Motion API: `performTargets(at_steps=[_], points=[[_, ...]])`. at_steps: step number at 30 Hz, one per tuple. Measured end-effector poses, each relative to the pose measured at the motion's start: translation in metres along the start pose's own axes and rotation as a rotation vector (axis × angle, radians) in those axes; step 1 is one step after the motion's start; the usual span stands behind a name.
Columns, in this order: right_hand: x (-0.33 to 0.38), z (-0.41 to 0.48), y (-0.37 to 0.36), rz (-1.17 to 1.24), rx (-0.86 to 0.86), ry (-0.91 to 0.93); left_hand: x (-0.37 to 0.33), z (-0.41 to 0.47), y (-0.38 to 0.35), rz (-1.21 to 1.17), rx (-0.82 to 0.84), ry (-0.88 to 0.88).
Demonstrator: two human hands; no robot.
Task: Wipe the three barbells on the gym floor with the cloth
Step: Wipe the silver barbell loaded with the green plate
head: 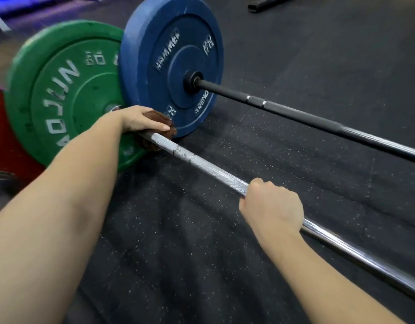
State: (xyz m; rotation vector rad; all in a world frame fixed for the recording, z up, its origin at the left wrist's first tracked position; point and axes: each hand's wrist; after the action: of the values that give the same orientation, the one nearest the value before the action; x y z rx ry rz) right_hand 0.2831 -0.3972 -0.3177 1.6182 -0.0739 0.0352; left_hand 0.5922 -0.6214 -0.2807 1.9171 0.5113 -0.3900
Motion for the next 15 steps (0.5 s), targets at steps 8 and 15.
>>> performTargets(at_steps=[8, 15], points=[[-0.001, 0.001, -0.002, -0.008, -0.004, 0.002, 0.002, 0.008, -0.038, -0.103, -0.704, 0.174], [0.000, 0.000, -0.001, 0.006, -0.012, 0.005, 0.000, 0.008, -0.034, 0.075, -0.634, 0.202]])
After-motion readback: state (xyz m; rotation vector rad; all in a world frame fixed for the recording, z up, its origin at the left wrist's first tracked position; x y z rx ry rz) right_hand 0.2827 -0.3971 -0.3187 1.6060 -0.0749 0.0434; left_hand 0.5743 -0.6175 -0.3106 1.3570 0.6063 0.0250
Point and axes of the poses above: each hand's wrist, its own z-axis towards the middle knuckle, its own y-axis out of the back of the hand, x = y × z, and after that the axes turned 5 degrees about y, right-handed
